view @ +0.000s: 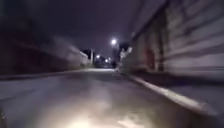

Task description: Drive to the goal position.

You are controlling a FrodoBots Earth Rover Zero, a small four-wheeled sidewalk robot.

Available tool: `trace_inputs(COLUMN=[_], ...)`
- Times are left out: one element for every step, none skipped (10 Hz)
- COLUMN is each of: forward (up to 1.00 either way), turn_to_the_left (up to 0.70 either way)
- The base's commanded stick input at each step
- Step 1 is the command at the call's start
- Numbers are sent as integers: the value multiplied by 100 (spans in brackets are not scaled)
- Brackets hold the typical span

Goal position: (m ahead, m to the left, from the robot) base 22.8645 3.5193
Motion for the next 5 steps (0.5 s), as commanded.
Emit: trace_inputs(forward=[70,70,70,70,70], turn_to_the_left=[0,0,0,-18,-32])
